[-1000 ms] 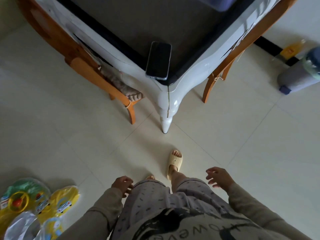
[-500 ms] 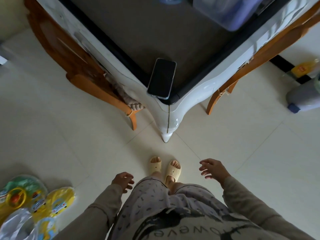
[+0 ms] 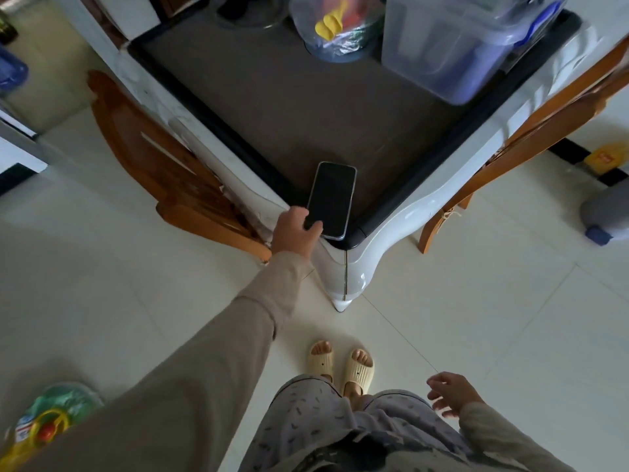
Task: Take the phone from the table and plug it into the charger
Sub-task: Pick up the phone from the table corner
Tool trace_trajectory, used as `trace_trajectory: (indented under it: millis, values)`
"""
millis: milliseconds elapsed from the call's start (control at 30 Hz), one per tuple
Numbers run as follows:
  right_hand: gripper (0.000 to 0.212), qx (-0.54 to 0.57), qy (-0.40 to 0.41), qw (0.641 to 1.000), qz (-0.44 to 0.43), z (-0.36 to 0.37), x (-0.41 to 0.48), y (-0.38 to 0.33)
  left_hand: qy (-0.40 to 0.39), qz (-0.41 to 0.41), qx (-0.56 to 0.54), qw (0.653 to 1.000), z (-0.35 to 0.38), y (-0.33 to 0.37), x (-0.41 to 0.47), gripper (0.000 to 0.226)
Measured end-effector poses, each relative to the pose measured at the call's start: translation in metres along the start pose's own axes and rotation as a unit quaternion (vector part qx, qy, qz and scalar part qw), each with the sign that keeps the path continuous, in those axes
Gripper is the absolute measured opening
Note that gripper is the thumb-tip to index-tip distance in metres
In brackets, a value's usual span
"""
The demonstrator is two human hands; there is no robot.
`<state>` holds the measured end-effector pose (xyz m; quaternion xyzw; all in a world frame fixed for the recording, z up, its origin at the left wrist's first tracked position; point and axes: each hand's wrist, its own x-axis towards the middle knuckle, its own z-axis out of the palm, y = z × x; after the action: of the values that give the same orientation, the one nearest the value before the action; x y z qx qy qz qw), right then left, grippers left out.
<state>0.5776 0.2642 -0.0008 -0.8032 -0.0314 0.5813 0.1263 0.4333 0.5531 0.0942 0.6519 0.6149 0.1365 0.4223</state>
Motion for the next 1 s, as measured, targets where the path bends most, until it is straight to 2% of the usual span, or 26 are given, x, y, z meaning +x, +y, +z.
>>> trace_trajectory:
  millis: [167,300,400,533,600,733,867,1000]
  values:
    - [0.009,0.017,0.015,0.999,0.033,-0.015,-0.001,0.022,-0.021,-0.034,0.136,0.990,0.016,0.023,0.041,0.066]
    - [0.011,0.022,0.023,0.998,0.057,-0.022,0.001,0.039,-0.008,-0.013,0.210,0.978,0.026,0.034,0.057,0.074]
    - [0.011,0.023,0.024,0.997,0.070,-0.023,0.003,0.045,-0.020,-0.031,0.232,0.972,0.030,0.041,0.063,0.081]
    - [0.009,0.012,0.016,0.998,0.067,-0.020,0.006,0.041,-0.043,-0.131,0.145,0.980,0.024,0.052,0.074,0.081]
    - [0.009,0.007,0.008,0.998,0.059,-0.018,0.007,0.034,-0.064,-0.156,0.099,0.981,0.020,0.053,0.078,0.077]
    - [0.012,-0.004,0.000,0.999,0.034,-0.015,0.009,0.016,-0.102,-0.122,-0.014,0.987,0.015,0.042,0.068,0.052]
    - [0.025,-0.026,-0.009,1.000,0.012,-0.011,0.010,0.002,-0.053,-0.080,-0.055,0.994,0.009,0.030,0.040,0.043]
    - [0.028,-0.039,-0.011,0.999,0.001,-0.007,0.010,-0.007,-0.074,-0.073,-0.094,0.990,-0.005,-0.010,-0.004,0.038]
